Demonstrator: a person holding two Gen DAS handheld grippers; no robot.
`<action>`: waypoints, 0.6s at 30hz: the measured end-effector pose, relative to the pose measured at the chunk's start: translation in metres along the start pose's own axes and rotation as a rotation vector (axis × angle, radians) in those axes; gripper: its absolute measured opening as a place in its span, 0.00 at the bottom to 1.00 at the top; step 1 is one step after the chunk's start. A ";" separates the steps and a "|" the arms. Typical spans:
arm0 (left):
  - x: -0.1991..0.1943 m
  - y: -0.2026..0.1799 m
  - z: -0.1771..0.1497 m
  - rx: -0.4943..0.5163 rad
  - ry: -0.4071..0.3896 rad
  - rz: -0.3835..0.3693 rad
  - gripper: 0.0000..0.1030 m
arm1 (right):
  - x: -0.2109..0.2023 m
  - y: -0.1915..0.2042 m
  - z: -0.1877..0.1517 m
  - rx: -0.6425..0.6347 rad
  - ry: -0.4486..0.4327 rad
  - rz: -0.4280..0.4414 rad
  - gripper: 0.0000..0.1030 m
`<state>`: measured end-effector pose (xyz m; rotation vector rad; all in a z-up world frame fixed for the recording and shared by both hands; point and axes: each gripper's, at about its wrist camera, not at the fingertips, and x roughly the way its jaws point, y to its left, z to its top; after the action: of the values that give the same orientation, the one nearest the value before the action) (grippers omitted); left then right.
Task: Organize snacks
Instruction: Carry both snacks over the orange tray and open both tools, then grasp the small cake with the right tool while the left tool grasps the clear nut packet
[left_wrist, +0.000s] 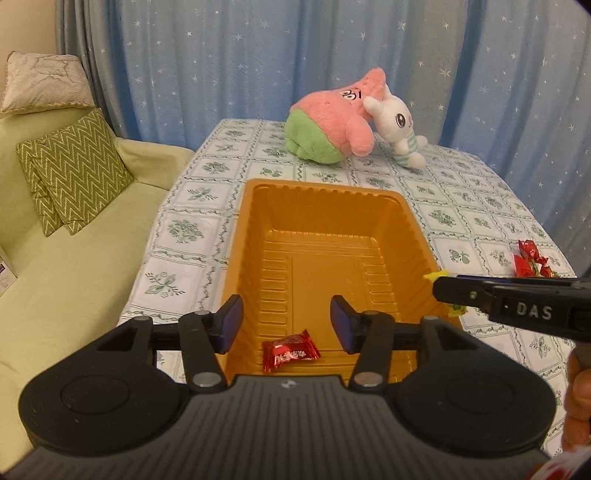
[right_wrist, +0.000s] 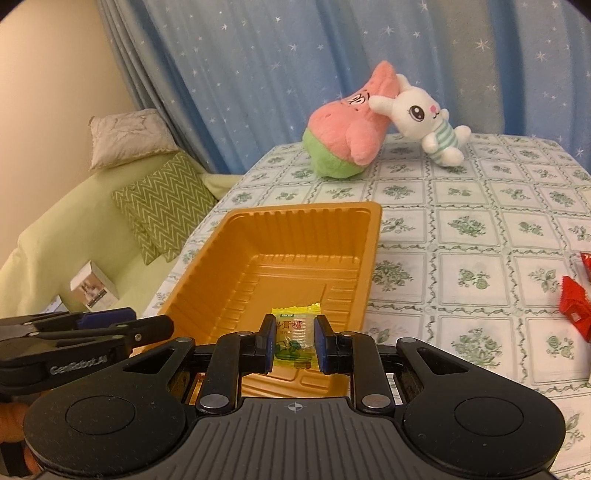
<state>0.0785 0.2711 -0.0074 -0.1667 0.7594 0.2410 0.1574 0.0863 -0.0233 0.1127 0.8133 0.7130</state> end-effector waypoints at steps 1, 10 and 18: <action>-0.002 0.001 0.001 0.000 -0.004 0.002 0.49 | 0.001 0.001 0.001 0.007 -0.002 0.005 0.21; -0.024 0.000 -0.004 -0.030 -0.028 -0.005 0.68 | -0.014 -0.017 -0.002 0.081 -0.020 -0.014 0.63; -0.049 -0.038 -0.005 -0.012 -0.061 -0.064 0.79 | -0.077 -0.054 -0.026 0.111 -0.069 -0.161 0.63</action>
<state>0.0514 0.2257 0.0261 -0.1942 0.6905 0.1890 0.1320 -0.0072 -0.0117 0.1693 0.7860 0.5093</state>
